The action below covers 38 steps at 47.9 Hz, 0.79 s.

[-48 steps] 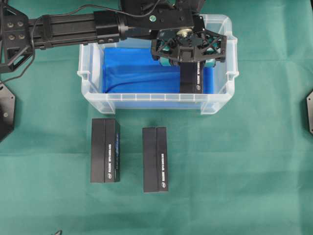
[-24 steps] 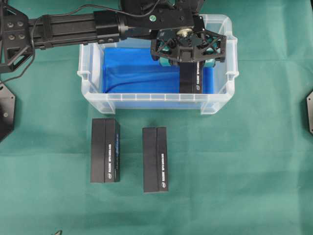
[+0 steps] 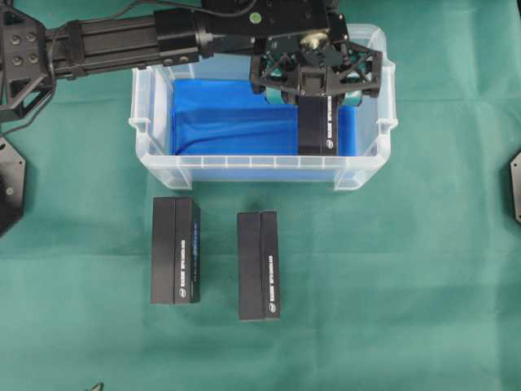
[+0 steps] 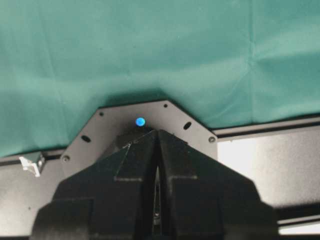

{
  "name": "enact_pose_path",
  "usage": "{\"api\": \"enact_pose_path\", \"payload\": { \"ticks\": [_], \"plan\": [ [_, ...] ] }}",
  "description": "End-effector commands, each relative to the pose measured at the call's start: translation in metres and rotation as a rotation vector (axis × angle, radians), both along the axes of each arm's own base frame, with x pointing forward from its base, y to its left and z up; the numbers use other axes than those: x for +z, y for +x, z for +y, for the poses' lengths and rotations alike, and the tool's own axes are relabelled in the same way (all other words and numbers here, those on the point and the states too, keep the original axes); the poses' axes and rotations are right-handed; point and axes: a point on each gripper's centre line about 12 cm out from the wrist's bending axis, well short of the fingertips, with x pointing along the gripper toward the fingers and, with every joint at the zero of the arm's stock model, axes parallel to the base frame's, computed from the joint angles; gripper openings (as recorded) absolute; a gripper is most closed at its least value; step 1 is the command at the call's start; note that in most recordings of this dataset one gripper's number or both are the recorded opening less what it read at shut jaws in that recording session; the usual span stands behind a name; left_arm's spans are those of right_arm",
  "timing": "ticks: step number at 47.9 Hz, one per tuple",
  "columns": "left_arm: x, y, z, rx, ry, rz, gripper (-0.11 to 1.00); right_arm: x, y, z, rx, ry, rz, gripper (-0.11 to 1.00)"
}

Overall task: Take the box out of the case with the left arm.
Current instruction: 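Lift the right box up out of the case with the left gripper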

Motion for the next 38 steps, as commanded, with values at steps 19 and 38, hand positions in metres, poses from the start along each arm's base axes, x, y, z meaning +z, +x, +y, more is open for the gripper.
{"api": "enact_pose_path", "payload": {
  "ticks": [19,38],
  "plan": [
    [0.123,-0.018,-0.013,-0.013,0.007,-0.110,0.61,0.003,0.001,-0.001,-0.004,-0.003,-0.012,0.00],
    [0.172,-0.039,-0.019,-0.010,0.007,-0.127,0.61,0.003,0.001,-0.001,-0.005,-0.003,-0.011,0.00]
  ]
}}
